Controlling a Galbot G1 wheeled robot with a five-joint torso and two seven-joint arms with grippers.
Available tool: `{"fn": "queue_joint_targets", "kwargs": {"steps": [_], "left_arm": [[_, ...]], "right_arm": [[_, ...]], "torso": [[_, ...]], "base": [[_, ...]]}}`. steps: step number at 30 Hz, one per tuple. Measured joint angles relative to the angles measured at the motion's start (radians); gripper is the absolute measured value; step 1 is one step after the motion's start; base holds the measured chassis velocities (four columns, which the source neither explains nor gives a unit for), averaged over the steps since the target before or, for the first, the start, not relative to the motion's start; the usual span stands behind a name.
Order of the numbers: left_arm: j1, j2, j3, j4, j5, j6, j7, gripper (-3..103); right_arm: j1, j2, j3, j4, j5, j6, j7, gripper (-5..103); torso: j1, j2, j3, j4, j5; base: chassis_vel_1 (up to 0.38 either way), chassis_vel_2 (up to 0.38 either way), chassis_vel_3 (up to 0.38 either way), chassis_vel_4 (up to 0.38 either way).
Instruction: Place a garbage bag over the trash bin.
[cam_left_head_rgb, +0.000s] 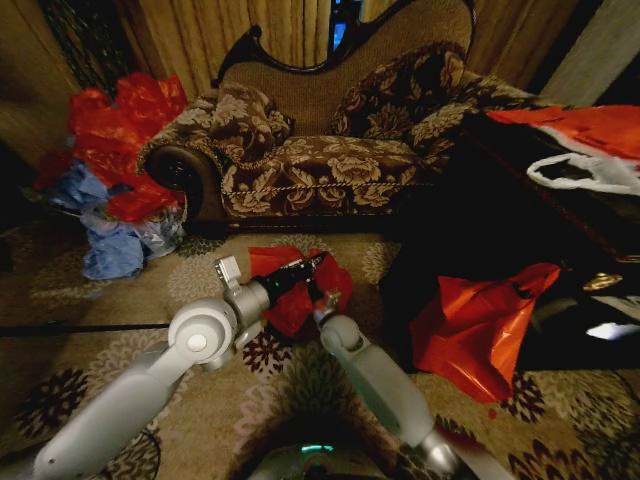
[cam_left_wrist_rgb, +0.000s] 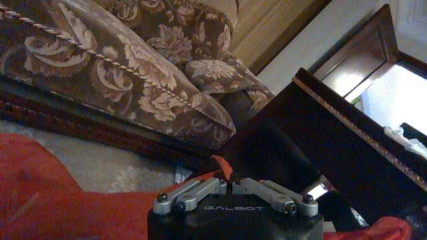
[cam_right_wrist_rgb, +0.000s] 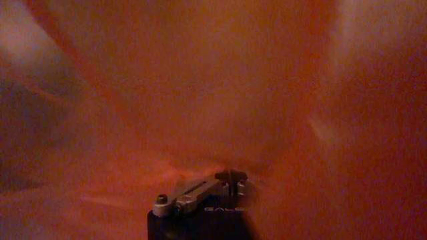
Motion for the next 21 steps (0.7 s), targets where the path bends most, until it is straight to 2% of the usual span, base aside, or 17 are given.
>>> {"fn": "queue_joint_targets", "kwargs": {"steps": [5, 11, 14, 15, 16, 18, 21], "left_arm": [[0.007, -0.016, -0.008, -0.013, 0.01, -0.007, -0.019, 0], [-0.004, -0.026, -0.017, -0.002, 0.01, -0.022, -0.031, 0], [-0.017, -0.046, -0.018, 0.028, 0.01, -0.043, -0.056, 0], [-0.026, -0.068, -0.024, 0.066, 0.015, -0.059, -0.068, 0], [-0.026, -0.068, -0.024, 0.066, 0.015, -0.059, -0.068, 0], [-0.042, -0.106, -0.029, 0.13, 0.041, -0.08, -0.083, 0], [-0.063, -0.142, -0.03, 0.191, 0.066, -0.098, -0.095, 0]], "right_arm": [[0.037, 0.035, 0.015, -0.084, -0.007, -0.011, -0.038, 0], [0.05, 0.047, 0.0, -0.112, -0.008, -0.043, -0.042, 0], [0.054, 0.046, -0.02, -0.116, -0.007, -0.083, -0.031, 0], [0.055, 0.036, -0.043, -0.116, -0.005, -0.117, -0.026, 0], [0.055, 0.036, -0.043, -0.116, -0.005, -0.117, -0.026, 0], [0.062, 0.023, -0.066, -0.14, -0.017, -0.155, -0.041, 0], [0.07, 0.023, -0.071, -0.182, -0.05, -0.155, -0.058, 0]], "torso": [[0.0, 0.0, 0.0, 0.0, 0.0], [0.0, 0.0, 0.0, 0.0001, 0.0], [0.0, 0.0, 0.0, 0.0001, 0.0], [0.0, 0.0, 0.0, 0.0001, 0.0], [0.0, 0.0, 0.0, 0.0001, 0.0], [0.0, 0.0, 0.0, 0.0, 0.0], [0.0, 0.0, 0.0, 0.0, 0.0]], "base": [[0.0, 0.0, 0.0, 0.0], [0.0, 0.0, 0.0, 0.0], [0.0, 0.0, 0.0, 0.0], [0.0, 0.0, 0.0, 0.0], [0.0, 0.0, 0.0, 0.0], [0.0, 0.0, 0.0, 0.0], [0.0, 0.0, 0.0, 0.0]]}}
